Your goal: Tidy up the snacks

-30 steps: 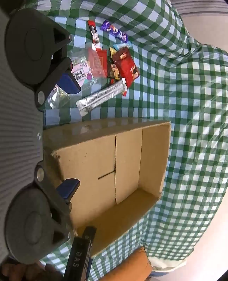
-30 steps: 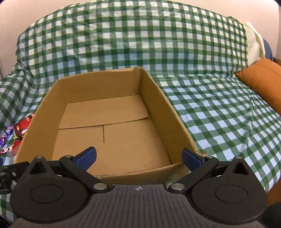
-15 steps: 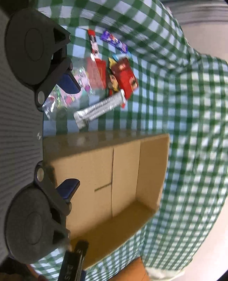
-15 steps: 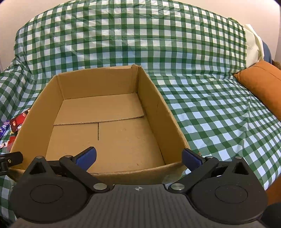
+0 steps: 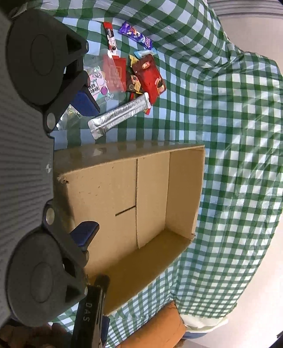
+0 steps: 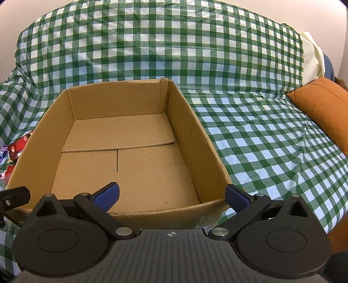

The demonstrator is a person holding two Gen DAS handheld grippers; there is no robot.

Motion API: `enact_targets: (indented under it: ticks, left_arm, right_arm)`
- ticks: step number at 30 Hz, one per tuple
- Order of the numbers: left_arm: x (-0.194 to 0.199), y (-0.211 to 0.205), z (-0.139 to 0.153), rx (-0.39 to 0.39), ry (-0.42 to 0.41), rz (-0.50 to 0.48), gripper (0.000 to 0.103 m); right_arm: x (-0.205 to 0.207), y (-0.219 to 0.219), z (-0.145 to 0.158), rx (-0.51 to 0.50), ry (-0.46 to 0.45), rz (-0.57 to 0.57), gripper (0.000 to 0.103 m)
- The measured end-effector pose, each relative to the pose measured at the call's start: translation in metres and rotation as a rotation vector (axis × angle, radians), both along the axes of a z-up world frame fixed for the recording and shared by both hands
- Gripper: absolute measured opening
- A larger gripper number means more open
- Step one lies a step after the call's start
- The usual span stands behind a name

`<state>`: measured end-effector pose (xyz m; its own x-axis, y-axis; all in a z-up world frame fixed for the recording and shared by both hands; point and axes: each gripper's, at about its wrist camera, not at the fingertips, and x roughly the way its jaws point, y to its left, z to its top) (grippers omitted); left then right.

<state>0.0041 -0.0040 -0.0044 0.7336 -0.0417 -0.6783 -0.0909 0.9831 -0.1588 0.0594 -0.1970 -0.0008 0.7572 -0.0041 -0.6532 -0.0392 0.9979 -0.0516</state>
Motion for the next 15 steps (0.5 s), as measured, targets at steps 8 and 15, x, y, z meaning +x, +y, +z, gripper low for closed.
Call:
enact_targets:
  ticks: [8, 15]
  left_arm:
    - [-0.007, -0.012, 0.005, 0.050, -0.082, -0.033, 0.097]
    - [-0.015, -0.022, 0.009, 0.102, -0.187, -0.042, 0.091]
  right_arm:
    - [-0.004, -0.002, 0.000, 0.000, 0.000, 0.007, 0.103]
    - [-0.010, -0.008, 0.001, 0.048, -0.040, 0.014, 0.103]
